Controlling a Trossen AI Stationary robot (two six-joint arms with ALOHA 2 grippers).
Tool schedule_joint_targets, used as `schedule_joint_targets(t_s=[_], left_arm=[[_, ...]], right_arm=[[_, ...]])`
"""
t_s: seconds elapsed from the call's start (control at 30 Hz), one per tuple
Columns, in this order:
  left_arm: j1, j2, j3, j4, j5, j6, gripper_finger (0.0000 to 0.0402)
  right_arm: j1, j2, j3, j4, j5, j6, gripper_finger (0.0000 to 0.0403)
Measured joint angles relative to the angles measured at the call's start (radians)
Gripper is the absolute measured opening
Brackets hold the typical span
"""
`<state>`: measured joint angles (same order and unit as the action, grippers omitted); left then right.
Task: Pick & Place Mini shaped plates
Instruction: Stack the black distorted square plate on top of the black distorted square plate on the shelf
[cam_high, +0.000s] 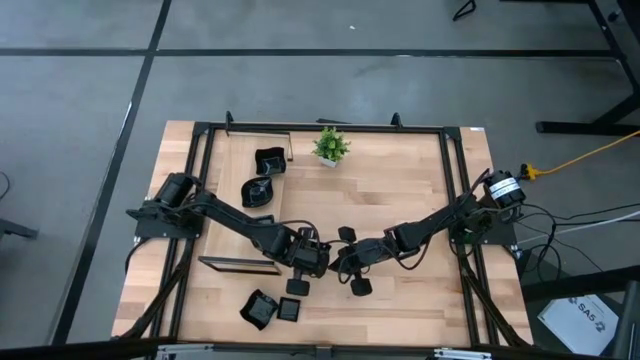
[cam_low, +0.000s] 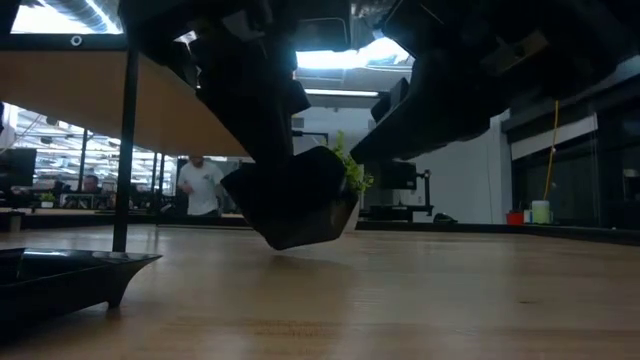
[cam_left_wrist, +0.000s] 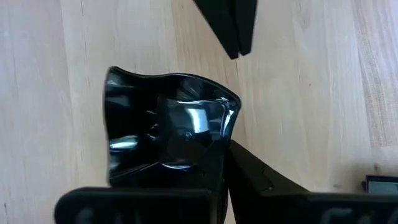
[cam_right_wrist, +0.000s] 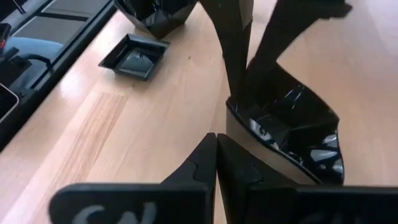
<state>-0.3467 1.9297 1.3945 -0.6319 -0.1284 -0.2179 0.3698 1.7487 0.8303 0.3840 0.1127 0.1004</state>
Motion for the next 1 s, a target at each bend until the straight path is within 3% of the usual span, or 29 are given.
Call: schedule_joint_targets(t_s=[0.33, 1.0], left_arm=[[0.002, 0.000, 0.000, -0.001, 0.008, -0.004, 0.0072], [-0.005, 0.004, 0.000, 0.008, 0.040, 0.098, 0.0062]], right_arm=[[0.000, 0.018, 0.000, 0.015, -0.001, 0.026, 0.0014], [0.002, 0.040, 0.000, -0.029, -0.035, 0.084, 0.0014]])
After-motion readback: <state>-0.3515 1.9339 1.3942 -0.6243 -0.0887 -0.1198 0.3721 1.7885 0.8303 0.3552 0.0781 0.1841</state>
